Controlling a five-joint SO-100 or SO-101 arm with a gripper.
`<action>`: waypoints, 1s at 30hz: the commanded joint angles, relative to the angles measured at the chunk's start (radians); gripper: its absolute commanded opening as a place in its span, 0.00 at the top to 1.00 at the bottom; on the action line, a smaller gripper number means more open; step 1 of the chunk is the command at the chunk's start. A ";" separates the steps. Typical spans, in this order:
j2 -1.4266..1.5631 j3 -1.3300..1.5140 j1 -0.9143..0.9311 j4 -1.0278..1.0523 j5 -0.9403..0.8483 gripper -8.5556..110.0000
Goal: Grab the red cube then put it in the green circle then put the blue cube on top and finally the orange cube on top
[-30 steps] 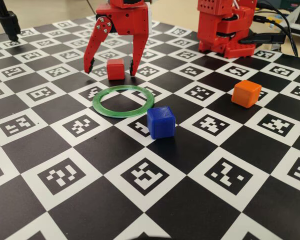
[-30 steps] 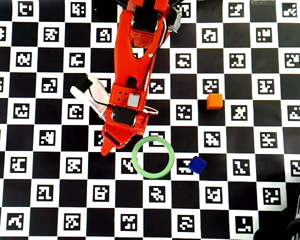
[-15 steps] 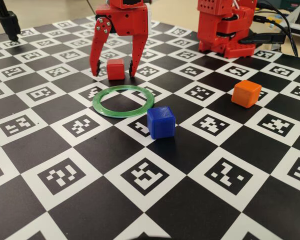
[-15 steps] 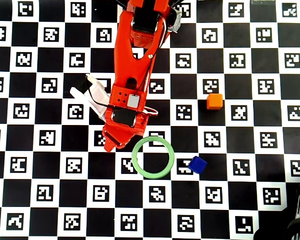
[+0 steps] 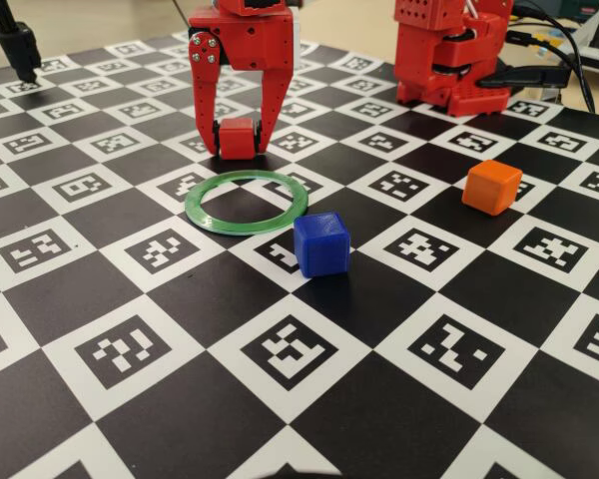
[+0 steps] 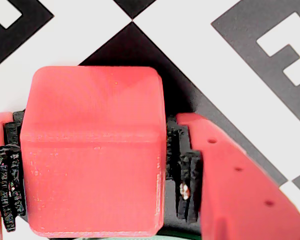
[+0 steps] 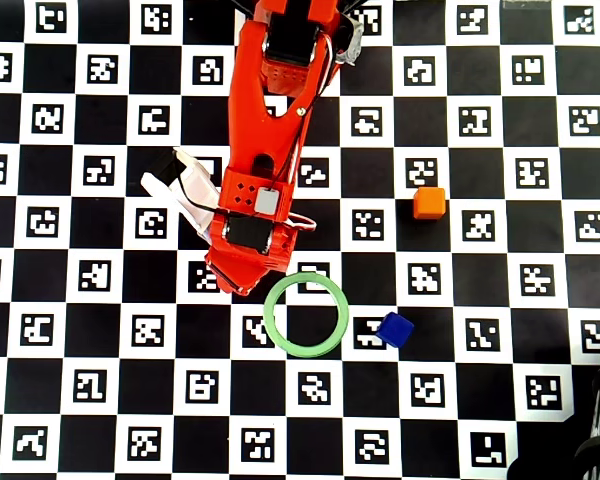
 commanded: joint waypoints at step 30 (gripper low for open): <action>0.232 -0.515 -0.055 0.569 -0.325 0.87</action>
